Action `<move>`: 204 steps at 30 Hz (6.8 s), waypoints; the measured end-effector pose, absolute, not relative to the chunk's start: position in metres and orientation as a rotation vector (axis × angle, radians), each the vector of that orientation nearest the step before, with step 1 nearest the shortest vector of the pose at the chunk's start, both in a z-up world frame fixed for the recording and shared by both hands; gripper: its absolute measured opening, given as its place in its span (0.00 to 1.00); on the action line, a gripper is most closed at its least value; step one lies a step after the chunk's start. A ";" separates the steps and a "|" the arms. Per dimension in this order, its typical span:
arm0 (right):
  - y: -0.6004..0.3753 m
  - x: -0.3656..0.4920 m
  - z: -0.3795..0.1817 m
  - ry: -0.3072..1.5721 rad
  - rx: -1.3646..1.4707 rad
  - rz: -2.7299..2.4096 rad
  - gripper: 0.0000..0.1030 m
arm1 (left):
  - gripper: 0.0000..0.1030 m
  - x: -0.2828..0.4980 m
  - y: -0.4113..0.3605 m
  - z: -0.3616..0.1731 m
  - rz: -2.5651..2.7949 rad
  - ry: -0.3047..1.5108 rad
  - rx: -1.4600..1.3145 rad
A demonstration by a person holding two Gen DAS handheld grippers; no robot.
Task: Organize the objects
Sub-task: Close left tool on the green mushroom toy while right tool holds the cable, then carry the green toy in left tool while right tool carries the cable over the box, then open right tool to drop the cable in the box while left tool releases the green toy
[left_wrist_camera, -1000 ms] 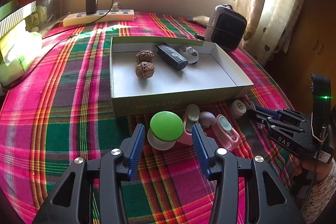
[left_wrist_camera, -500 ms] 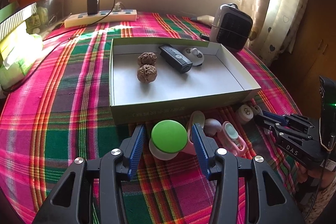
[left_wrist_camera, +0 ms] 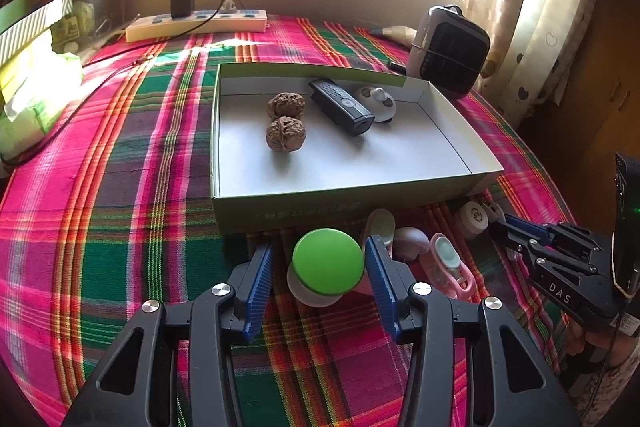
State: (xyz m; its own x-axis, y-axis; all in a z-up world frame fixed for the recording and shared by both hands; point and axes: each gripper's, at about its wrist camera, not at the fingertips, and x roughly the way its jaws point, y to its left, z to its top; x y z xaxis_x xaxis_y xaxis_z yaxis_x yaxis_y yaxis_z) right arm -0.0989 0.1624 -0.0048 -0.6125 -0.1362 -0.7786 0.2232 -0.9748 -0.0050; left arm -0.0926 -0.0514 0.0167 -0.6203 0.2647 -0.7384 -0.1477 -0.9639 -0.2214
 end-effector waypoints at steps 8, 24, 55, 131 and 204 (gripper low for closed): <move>0.162 -0.099 -0.005 0.149 1.267 -2.650 0.17 | 0.34 -0.092 -0.050 0.018 2.630 -0.192 -1.231; 0.162 -0.099 -0.005 0.149 1.267 -2.650 0.17 | 0.30 -0.090 -0.051 0.020 2.632 -0.188 -1.217; 0.167 -0.094 0.005 0.098 1.229 -2.651 0.17 | 0.30 -0.082 -0.056 0.039 2.659 -0.194 -1.160; 0.135 -0.243 0.013 0.176 1.252 -2.546 0.17 | 0.30 -0.170 -0.067 0.029 2.658 -0.237 -1.244; 0.123 -0.243 0.010 0.240 1.202 -2.586 0.27 | 0.35 -0.164 -0.061 0.029 2.680 -0.171 -1.233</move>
